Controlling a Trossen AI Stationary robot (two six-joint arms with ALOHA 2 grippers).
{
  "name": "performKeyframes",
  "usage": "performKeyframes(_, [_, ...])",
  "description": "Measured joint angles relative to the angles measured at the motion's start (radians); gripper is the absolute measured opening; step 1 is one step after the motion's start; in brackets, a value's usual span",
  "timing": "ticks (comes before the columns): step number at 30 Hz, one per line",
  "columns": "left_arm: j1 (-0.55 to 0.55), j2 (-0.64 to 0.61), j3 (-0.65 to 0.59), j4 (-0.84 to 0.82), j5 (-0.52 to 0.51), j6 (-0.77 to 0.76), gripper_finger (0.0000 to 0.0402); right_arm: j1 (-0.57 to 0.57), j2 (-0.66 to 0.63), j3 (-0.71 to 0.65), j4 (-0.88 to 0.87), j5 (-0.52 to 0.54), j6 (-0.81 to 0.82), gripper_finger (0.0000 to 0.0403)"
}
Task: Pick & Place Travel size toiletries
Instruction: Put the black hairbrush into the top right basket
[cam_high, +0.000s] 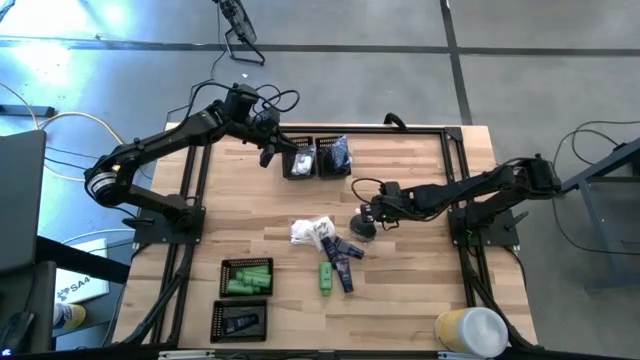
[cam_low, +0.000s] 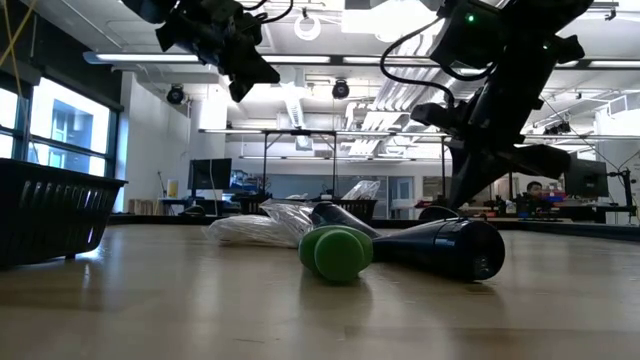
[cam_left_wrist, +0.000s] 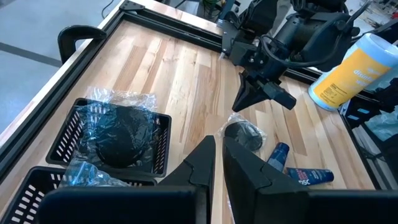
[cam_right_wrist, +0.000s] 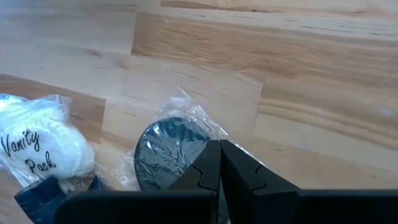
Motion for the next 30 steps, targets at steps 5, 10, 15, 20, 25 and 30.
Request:
performKeyframes(5, [0.0,0.0,0.0,0.0,0.0,0.0,0.0028,0.0,0.0,0.0,0.001,-0.001,-0.039,0.0002])
performKeyframes(10, [0.0,0.0,0.0,0.0,0.0,0.0,0.0028,0.0,0.0,0.0,0.003,0.004,-0.136,0.0002])
performKeyframes(15, [0.0,0.0,0.0,0.001,-0.001,0.0,0.0028,0.0,0.0,0.0,0.004,0.008,-0.188,0.0002])
performKeyframes(20, [0.0,0.0,0.0,0.011,-0.003,0.008,0.0028,-0.009,0.001,0.0,-0.004,-0.004,-0.186,0.0019])
performKeyframes(25, [0.0,0.0,0.0,0.011,-0.004,0.015,0.0028,-0.037,0.001,0.0,-0.031,-0.071,-0.176,0.0098])
performKeyframes(30, [0.0,0.0,0.0,0.01,-0.004,0.011,0.0028,-0.048,0.001,-0.004,-0.08,-0.192,-0.142,0.0191])
